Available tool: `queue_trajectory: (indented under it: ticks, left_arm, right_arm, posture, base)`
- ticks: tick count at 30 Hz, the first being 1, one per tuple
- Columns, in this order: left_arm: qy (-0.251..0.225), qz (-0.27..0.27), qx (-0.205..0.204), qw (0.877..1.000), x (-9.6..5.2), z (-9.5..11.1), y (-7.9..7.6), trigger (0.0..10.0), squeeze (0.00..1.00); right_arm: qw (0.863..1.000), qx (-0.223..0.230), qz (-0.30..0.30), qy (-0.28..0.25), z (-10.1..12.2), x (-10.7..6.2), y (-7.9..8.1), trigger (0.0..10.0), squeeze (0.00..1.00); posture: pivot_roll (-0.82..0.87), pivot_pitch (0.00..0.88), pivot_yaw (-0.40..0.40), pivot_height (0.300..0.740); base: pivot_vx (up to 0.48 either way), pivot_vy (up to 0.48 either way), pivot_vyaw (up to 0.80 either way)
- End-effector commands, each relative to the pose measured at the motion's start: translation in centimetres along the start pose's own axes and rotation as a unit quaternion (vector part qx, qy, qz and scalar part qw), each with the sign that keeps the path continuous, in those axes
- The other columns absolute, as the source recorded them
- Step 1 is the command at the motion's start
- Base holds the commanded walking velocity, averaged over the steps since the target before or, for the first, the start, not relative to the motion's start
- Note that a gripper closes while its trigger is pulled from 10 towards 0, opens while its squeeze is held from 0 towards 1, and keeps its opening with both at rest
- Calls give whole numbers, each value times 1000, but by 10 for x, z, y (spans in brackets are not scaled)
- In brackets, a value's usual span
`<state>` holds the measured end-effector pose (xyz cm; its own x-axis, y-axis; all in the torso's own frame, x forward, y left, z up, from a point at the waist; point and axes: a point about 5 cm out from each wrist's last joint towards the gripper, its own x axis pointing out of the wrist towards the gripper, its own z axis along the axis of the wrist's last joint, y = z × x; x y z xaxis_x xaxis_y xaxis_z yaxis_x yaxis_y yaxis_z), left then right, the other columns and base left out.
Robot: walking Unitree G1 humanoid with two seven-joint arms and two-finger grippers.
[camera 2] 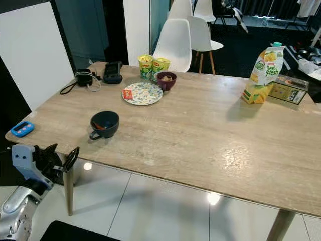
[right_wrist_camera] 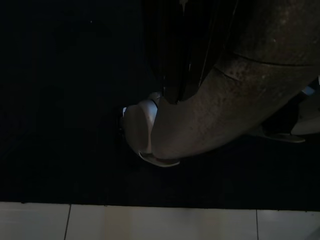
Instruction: Restocking fridge
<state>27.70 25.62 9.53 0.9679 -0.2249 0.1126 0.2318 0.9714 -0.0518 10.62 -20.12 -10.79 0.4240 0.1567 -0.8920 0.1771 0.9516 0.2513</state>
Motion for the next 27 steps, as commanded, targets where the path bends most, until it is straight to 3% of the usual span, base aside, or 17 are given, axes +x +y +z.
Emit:
queue_trajectory:
  ticks: [1, 17, 27]
  left_arm:
    - [5, -4, 19, 1000, -1, 2, 6, 10000, 0]
    - [-22, -54, 38, 998, 22, 13, 4, 10000, 0]
    - [-41, -89, 52, 994, 36, 20, -7, 10000, 0]
  right_arm:
    - [1000, -2, 0, 7, -2, -1, -2, 10000, 0]
    - [999, -25, -6, 21, -7, -9, -19, 10000, 0]
    - [999, -33, -13, 28, -14, -18, -36, 10000, 0]
  posture:
    - [76, 0, -25, 740]
    - [47, 0, -82, 740]
    - [18, 0, -107, 740]
  base:
    - [0, 0, 0]
    - [0, 0, 0]
    - [0, 0, 0]
